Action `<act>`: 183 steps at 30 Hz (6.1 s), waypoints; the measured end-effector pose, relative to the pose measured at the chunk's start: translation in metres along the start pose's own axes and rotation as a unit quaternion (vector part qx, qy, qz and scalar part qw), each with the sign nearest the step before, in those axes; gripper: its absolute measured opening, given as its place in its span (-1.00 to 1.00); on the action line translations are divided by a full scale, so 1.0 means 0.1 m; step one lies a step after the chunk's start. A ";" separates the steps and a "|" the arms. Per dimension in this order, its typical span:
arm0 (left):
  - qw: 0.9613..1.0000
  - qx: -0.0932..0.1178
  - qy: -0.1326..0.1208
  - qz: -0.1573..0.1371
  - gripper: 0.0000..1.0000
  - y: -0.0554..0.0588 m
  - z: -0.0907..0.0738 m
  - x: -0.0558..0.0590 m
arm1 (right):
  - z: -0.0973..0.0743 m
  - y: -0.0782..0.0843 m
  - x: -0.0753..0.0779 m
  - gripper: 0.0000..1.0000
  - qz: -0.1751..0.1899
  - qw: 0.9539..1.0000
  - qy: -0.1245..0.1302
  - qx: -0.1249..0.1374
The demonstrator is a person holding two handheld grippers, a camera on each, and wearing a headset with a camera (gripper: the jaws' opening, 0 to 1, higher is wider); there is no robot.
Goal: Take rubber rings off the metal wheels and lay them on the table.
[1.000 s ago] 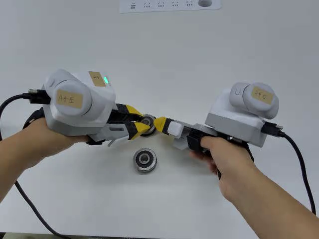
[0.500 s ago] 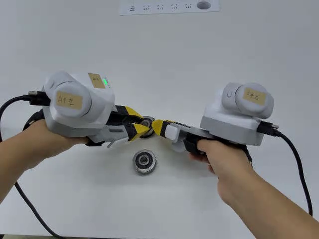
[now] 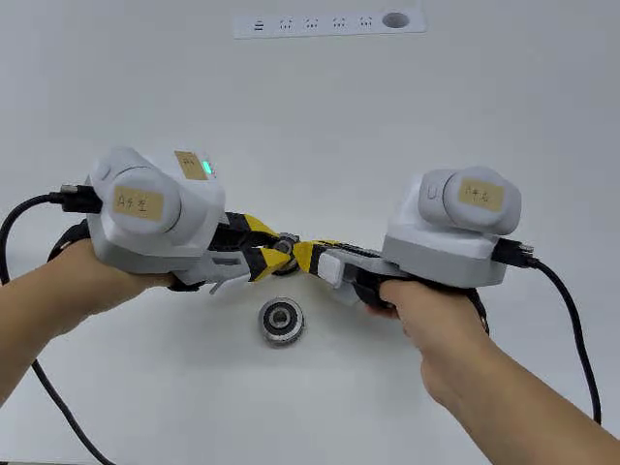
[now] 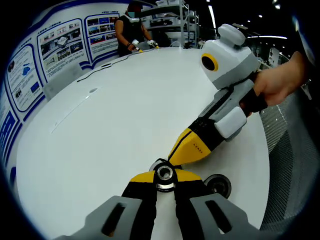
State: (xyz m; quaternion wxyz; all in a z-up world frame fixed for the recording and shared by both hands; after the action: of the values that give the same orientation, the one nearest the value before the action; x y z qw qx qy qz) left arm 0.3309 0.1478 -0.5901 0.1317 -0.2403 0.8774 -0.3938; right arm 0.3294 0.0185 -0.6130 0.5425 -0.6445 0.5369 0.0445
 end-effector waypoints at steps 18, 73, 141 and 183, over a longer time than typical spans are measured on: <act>1.000 0.002 0.000 0.000 -0.75 0.00 0.00 0.00 | -0.02 0.01 -0.05 -0.98 0.007 1.000 -0.015 0.000; 0.998 0.013 -0.055 0.015 -0.40 -0.16 -0.32 -0.07 | -0.16 -0.04 -0.11 -0.96 0.177 0.982 -0.029 0.057; 0.998 0.030 -0.046 -0.034 -0.49 -0.08 -0.16 0.04 | -0.98 0.13 0.22 -0.53 0.169 0.981 0.012 0.098; 0.999 0.000 -0.016 -0.034 -0.74 -0.02 0.01 -0.01 | -0.15 0.10 -0.06 0.02 0.108 0.990 -0.077 0.040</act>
State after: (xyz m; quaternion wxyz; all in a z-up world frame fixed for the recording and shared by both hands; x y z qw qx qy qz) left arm 0.3326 0.1462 -0.5892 0.1326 -0.2767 0.8663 -0.3942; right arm 0.3120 0.0125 -0.6094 0.5996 -0.5553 0.5612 0.1312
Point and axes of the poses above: the centre of the closed fingertips' face, and the gripper's own axes: z roughly forward along the fingers, x roughly to its right, y roughly out of its underside, the point moved 9 cm from there along -z, roughly backward along the fingers, and after that the axes turned 4 degrees about x, right-handed, at the moved point
